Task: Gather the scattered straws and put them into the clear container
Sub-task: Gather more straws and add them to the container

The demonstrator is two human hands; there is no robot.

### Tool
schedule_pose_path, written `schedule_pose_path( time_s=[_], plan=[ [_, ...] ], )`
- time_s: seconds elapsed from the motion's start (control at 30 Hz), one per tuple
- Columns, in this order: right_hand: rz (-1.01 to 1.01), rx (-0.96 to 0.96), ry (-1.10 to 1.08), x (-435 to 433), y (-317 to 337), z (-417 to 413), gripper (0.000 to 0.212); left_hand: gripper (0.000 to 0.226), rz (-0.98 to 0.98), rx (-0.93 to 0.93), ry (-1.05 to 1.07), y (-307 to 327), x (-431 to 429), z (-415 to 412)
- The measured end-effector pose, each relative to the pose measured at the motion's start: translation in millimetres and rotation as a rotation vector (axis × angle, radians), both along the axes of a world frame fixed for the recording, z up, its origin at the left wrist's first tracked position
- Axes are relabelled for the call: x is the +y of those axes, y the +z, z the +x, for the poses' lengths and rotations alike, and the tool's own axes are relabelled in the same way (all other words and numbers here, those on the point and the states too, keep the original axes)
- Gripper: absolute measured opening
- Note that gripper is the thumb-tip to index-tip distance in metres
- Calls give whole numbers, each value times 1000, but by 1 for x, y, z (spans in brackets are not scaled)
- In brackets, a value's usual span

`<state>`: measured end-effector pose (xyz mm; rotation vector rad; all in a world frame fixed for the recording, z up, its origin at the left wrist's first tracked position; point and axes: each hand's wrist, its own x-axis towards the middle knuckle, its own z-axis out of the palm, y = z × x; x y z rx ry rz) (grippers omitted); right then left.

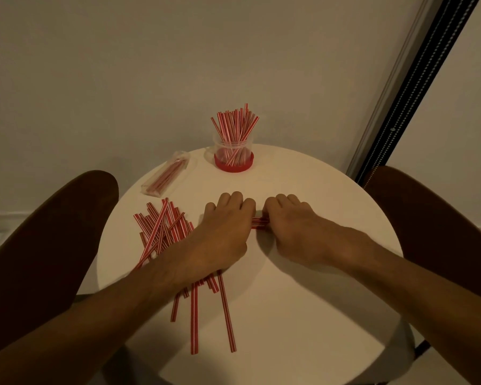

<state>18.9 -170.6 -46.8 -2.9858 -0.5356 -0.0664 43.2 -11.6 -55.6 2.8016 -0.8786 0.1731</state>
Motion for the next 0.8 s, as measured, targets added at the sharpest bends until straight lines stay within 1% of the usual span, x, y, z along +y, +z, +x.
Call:
schedule_pose_path(
  time_s=[0.1, 0.23, 0.4, 0.53, 0.6, 0.7, 0.8],
  plan=[
    [-7, -56, 5, 4, -5, -5, 15, 30, 16, -15, -25, 2, 1, -1],
    [-79, -114, -10, 8, -10, -8, 16, 32, 46, -39, -36, 2, 0, -3],
    [-86, -172, -7, 9, -16, -9, 17, 27, 59, -49, -45, -1, 1, -3],
    [-42, -148, -10, 8, -12, -7, 17, 18, 23, -41, -48, -1, 8, 3],
    [-14, -135, 9, 6, -6, -4, 22, 15, 0, -19, -41, 4, 11, 7],
    [-20, -168, 65, 4, 1, -1, 28, 25, -35, 61, -23, 14, 14, 15],
    [-60, -222, 97, 7, 6, 6, 20, 27, -91, 126, -23, 27, 13, 20]
  ],
)
